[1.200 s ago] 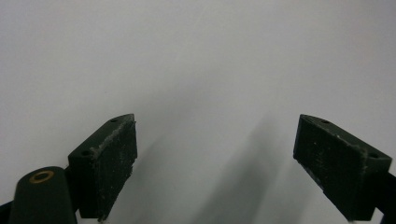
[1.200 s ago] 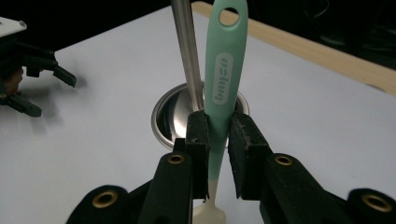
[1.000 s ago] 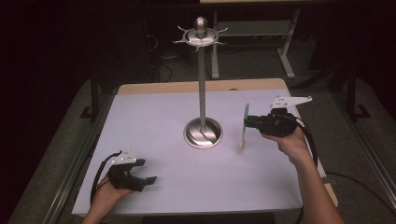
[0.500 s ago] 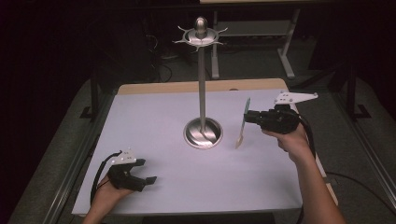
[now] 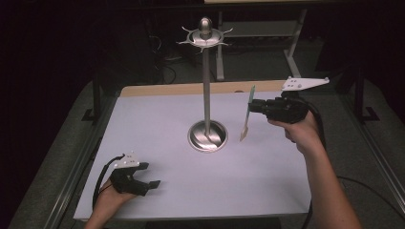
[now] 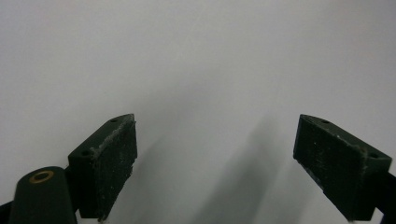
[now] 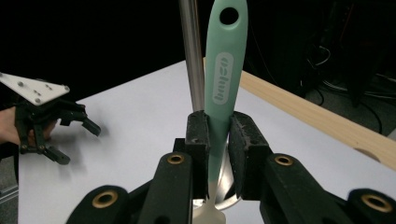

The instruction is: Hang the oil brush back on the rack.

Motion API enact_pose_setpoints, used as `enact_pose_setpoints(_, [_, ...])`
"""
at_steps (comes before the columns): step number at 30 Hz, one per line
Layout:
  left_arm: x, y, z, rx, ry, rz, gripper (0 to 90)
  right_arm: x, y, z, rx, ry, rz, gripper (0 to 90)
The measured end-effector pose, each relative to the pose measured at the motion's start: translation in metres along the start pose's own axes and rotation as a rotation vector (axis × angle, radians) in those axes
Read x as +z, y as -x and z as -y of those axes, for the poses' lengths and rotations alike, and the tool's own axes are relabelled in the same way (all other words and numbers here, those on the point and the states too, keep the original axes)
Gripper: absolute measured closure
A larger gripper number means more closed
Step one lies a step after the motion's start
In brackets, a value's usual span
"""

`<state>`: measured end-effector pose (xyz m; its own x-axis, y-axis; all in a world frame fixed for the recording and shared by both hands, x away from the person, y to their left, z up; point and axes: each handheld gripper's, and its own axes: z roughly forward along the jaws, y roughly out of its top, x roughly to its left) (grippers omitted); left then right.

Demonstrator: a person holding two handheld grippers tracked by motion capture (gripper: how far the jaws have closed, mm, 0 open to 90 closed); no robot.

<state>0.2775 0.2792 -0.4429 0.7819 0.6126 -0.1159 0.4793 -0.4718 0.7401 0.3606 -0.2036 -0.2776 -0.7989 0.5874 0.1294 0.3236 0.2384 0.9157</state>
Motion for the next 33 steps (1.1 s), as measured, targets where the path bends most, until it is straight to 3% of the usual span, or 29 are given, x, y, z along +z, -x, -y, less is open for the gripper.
enact_pose_setpoints(7, [0.000, 0.000, 0.000, 0.000, -0.003, 0.000, 13.3, -0.004, -0.003, -0.031, -0.036, 0.033, -0.021, 78.1])
enact_pose_setpoints(8, [0.000, 0.000, 0.000, -0.002, -0.002, -0.001, 13.3, -0.006, -0.006, -0.043, -0.047, 0.042, -0.031, 78.1])
enact_pose_setpoints(17, [0.000, 0.000, 0.000, -0.004, -0.003, 0.002, 13.3, -0.003, -0.013, -0.080, -0.101, 0.052, -0.043, 78.1])
enact_pose_setpoints(33, [0.000, 0.000, 0.000, -0.006, -0.006, 0.004, 13.3, 0.007, -0.025, -0.110, -0.140, 0.047, -0.061, 78.0])
